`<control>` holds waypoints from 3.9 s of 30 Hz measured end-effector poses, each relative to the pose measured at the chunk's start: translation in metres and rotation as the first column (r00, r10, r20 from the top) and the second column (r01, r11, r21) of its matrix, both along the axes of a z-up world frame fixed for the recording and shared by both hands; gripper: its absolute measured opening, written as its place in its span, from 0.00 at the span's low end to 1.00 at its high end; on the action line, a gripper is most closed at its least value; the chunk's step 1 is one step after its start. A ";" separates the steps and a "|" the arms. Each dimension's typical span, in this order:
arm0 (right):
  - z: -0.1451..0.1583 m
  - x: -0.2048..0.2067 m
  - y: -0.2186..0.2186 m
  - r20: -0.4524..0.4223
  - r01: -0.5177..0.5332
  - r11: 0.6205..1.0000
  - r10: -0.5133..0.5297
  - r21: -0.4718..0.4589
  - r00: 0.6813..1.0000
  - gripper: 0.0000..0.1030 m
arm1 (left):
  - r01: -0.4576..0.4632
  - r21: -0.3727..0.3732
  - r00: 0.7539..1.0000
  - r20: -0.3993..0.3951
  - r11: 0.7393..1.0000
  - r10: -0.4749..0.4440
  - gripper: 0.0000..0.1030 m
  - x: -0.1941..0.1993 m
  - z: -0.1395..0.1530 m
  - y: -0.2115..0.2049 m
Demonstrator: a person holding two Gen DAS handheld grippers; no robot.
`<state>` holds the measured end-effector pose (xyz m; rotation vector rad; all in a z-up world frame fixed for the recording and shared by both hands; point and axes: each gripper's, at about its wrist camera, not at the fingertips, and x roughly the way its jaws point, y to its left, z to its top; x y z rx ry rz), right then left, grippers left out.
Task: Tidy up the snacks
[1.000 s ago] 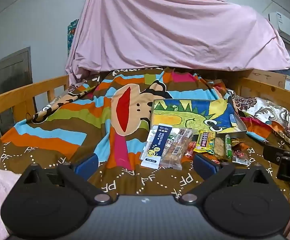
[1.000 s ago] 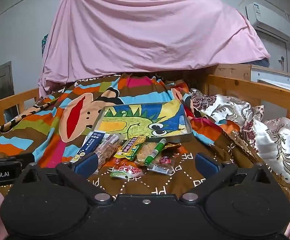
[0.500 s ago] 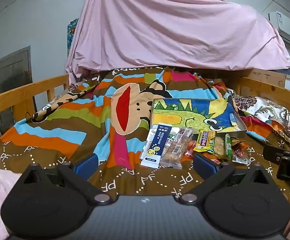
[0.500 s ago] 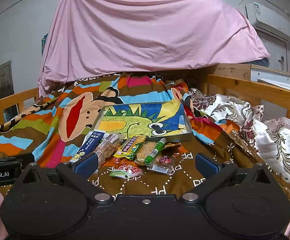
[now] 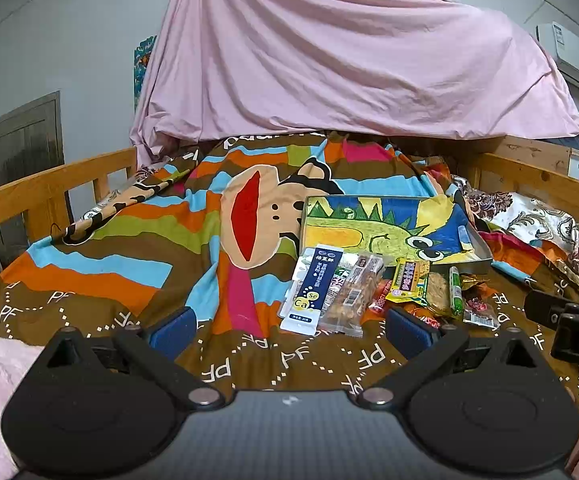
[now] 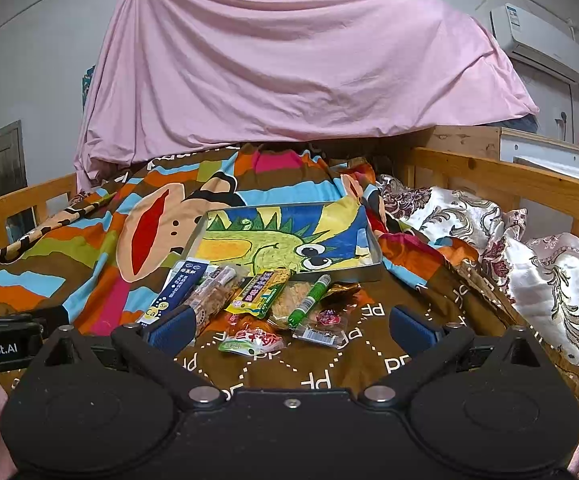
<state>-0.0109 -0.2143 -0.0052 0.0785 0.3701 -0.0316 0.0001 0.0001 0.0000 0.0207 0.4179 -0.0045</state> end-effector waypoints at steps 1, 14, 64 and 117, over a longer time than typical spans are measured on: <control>0.000 0.000 0.000 0.000 0.000 1.000 0.000 0.000 1.000 1.00 | 0.000 0.000 1.000 0.000 1.000 0.000 1.00 0.000 0.000 0.000; 0.000 0.000 0.000 -0.002 0.000 1.000 0.000 0.000 1.000 1.00 | 0.000 0.000 1.000 -0.002 1.000 0.000 1.00 0.000 0.000 0.000; -0.001 0.009 0.006 -0.052 -0.012 1.000 0.012 -0.014 0.999 1.00 | 0.030 -0.008 0.995 -0.097 1.000 -0.031 1.00 0.018 -0.017 -0.002; -0.064 0.288 0.027 -0.384 -0.241 0.970 0.213 -0.027 0.899 0.90 | 0.621 -0.057 0.726 -0.334 0.782 -0.601 0.71 0.249 -0.071 -0.024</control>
